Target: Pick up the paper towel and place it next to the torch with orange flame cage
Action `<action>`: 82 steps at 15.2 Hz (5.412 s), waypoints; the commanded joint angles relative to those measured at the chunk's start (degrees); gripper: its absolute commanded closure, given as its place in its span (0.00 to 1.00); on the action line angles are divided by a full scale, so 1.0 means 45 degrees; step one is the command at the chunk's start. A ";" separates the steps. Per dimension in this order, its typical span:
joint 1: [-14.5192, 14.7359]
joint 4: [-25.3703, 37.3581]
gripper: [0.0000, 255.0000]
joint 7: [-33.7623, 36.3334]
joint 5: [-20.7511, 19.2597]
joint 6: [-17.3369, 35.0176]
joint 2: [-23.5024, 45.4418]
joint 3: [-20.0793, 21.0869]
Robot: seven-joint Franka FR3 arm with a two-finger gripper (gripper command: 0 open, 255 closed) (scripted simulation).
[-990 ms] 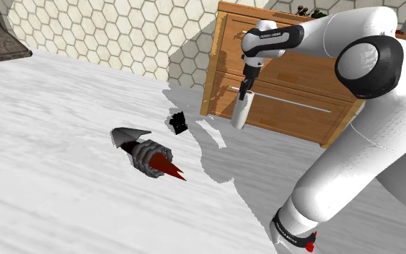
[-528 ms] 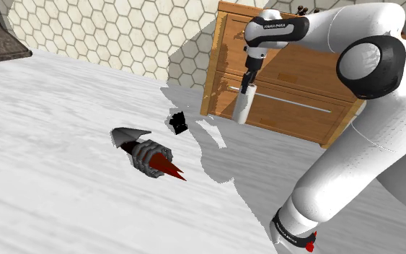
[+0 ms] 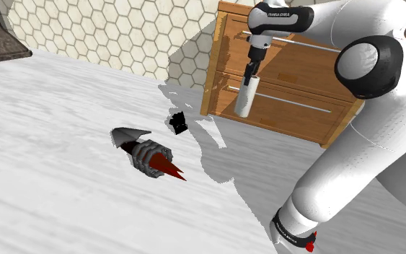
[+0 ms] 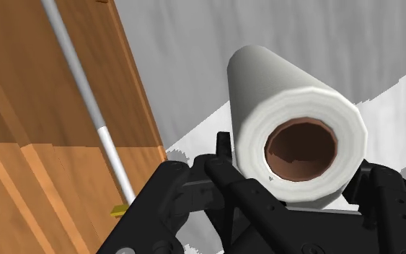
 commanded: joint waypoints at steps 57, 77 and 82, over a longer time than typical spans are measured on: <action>0.2990 -0.4481 1.00 0.9418 0.1147 -0.1702 -0.5874 0.6719; 0.3076 -0.8264 1.00 0.9442 0.1276 0.1632 -0.6324 0.6845; 0.3093 -0.9073 1.00 0.9458 0.1306 0.2505 -0.6259 0.6892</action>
